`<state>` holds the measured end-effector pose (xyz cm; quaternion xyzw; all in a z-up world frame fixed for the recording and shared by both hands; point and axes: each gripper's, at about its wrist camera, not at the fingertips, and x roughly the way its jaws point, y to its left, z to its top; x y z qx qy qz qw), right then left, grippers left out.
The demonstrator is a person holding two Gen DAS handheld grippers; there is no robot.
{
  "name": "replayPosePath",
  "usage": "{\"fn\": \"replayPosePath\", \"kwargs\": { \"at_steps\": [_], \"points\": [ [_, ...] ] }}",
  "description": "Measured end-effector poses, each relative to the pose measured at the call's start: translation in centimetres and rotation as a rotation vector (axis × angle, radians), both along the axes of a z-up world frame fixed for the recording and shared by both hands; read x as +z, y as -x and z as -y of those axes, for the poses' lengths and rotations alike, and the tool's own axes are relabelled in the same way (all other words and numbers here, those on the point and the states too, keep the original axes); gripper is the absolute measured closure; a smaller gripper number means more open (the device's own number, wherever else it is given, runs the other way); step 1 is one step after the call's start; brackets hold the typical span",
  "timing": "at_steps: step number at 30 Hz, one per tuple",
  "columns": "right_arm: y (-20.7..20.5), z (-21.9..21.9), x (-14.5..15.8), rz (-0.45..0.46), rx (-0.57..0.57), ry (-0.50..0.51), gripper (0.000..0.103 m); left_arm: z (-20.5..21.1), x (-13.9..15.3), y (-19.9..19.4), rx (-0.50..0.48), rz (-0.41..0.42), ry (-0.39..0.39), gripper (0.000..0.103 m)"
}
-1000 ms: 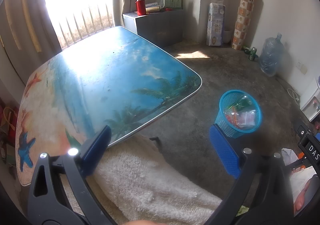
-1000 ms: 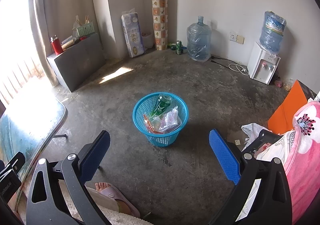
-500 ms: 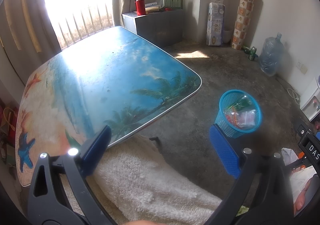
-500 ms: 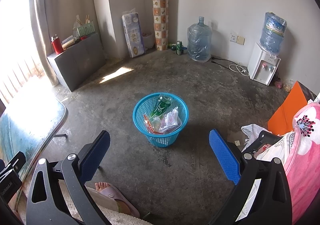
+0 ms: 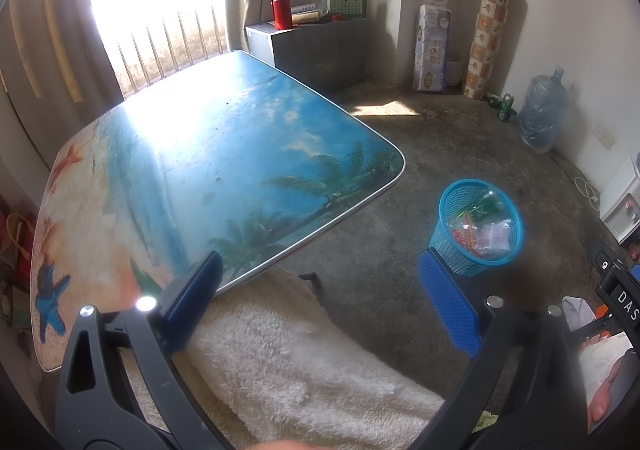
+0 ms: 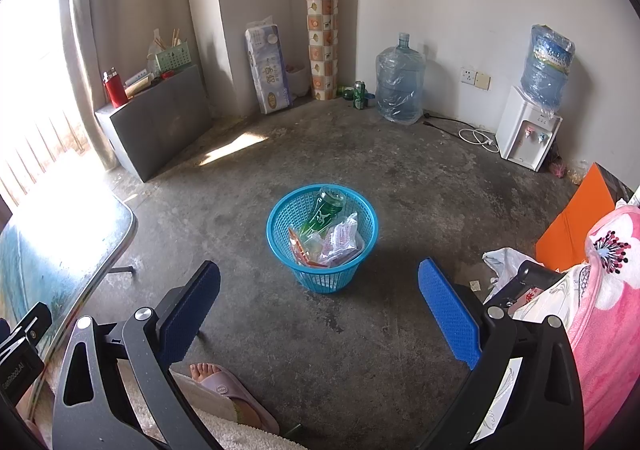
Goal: Collect trash
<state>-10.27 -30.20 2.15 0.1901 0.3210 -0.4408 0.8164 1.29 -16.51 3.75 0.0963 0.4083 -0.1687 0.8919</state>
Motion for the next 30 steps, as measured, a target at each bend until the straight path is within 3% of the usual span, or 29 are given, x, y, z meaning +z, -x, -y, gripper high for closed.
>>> {"fn": "replayPosePath", "kwargs": {
  "at_steps": [30],
  "points": [
    [-0.2, 0.19, 0.07, -0.001, 0.003, -0.003, 0.006, 0.08, -0.16, 0.1, -0.004, -0.006, 0.0, 0.008]
  ]
}}
